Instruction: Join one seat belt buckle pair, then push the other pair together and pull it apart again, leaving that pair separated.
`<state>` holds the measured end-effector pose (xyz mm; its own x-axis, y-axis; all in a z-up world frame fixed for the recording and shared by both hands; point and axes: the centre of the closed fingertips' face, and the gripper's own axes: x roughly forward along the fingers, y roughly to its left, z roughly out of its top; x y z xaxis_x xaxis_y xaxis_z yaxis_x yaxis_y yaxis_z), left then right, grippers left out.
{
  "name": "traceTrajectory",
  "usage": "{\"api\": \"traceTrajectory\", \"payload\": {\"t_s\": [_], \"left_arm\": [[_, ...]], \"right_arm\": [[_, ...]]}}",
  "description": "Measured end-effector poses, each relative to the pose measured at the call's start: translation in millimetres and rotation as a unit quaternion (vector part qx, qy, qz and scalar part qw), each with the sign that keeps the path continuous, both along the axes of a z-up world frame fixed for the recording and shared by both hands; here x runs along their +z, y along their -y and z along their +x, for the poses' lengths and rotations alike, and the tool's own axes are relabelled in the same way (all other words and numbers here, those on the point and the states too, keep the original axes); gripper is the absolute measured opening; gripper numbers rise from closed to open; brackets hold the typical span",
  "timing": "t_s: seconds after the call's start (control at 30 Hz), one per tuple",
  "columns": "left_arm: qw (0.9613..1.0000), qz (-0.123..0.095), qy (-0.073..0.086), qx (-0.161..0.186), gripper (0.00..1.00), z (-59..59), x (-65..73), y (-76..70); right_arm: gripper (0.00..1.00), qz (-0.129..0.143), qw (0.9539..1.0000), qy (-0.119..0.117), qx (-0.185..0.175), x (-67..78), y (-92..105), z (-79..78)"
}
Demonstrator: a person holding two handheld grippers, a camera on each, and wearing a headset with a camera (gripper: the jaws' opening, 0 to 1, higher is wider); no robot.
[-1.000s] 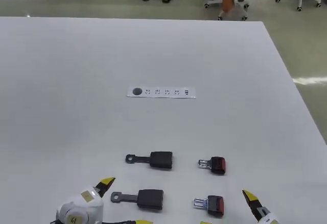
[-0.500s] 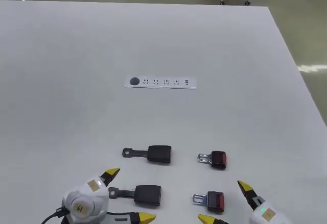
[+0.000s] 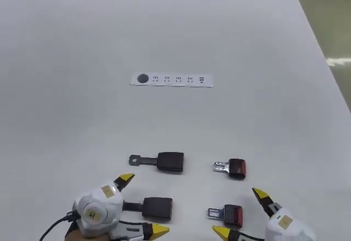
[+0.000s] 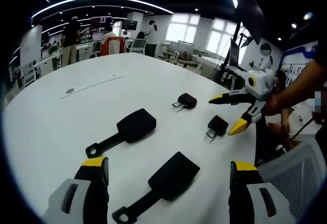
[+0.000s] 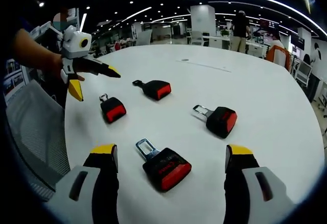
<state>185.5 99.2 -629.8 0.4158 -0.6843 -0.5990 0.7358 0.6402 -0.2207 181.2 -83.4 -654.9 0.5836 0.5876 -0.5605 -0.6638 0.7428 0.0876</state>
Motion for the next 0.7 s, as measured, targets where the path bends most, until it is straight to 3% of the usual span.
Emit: {"api": "traceTrajectory", "payload": {"t_s": [0.07,0.27,0.33,0.4,0.53,0.7], "left_arm": [[0.9999,0.005,-0.008,-0.012,1.00,-3.1,-3.9,-0.3],[0.9974,0.021,-0.008,-0.068,0.98,-11.3,-6.9,6.1],[0.9945,0.036,-0.003,-0.098,0.97,-15.6,-10.7,3.9],[0.9922,0.036,-0.009,-0.119,0.96,-19.4,-10.9,7.0],[0.9828,0.064,-0.007,-0.173,0.94,-25.3,-18.0,3.2],[0.9744,0.084,-0.008,-0.209,0.90,-25.7,-27.9,-1.4]], "right_arm": [[0.85,-0.001,0.9999,-0.002,0.010,-2.1,-0.5,-1.1],[0.84,-0.007,0.9981,-0.009,0.060,-6.2,-4.9,-8.0],[0.84,-0.012,0.9959,-0.014,0.088,-9.1,-6.0,-11.1],[0.84,-0.015,0.9936,-0.019,0.110,-11.3,-6.5,-13.6],[0.82,-0.026,0.9891,-0.031,0.141,-14.5,-5.0,-16.4],[0.81,-0.031,0.9831,-0.043,0.175,-18.5,-3.9,-18.5]]}}
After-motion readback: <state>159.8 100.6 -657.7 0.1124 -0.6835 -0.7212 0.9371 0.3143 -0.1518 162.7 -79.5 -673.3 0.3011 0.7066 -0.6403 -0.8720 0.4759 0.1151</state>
